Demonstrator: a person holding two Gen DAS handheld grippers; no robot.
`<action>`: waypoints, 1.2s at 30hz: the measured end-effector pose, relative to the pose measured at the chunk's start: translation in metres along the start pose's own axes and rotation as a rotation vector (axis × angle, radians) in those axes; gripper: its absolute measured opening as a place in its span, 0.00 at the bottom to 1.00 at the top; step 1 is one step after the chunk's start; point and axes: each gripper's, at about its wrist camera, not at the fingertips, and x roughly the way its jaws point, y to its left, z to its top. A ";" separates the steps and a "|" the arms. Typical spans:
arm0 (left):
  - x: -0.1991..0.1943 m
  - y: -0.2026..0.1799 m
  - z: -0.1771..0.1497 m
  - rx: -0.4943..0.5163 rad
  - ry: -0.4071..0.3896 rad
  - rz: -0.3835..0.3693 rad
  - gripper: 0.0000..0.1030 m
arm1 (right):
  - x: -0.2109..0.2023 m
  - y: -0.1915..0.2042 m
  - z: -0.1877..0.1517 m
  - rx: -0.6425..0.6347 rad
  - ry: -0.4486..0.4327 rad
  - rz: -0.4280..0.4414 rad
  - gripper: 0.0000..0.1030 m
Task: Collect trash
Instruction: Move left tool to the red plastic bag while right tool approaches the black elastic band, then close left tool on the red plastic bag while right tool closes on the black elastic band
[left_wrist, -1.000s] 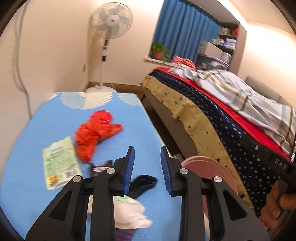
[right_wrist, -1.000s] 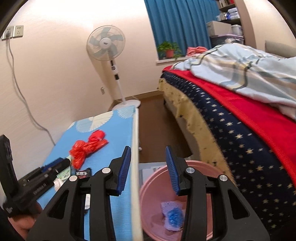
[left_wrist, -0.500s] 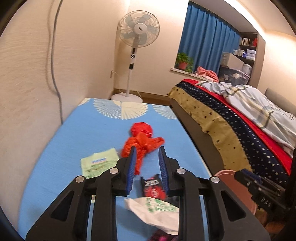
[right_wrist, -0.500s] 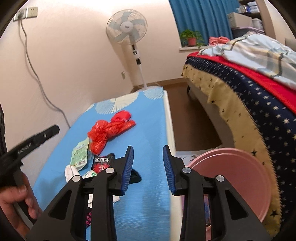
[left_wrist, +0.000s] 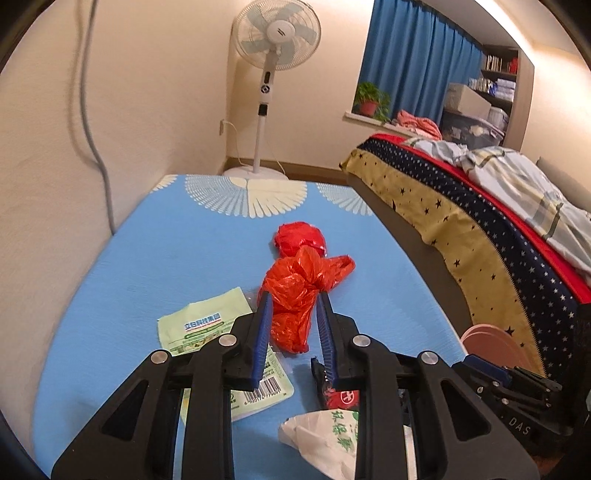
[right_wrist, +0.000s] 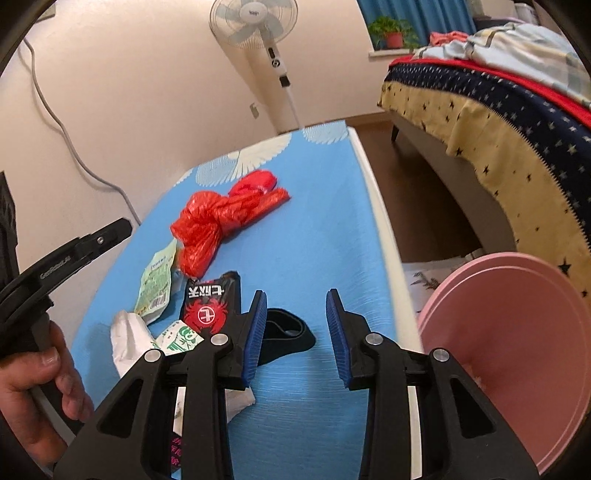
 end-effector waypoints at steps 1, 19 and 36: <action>0.003 0.001 0.000 0.000 0.004 0.000 0.24 | 0.004 0.000 -0.001 0.002 0.014 -0.003 0.33; 0.058 0.012 0.005 0.013 0.095 -0.027 0.24 | 0.028 0.001 -0.005 0.003 0.087 0.030 0.24; 0.068 0.015 0.004 -0.014 0.140 -0.012 0.25 | 0.010 0.015 0.001 -0.055 0.027 0.063 0.03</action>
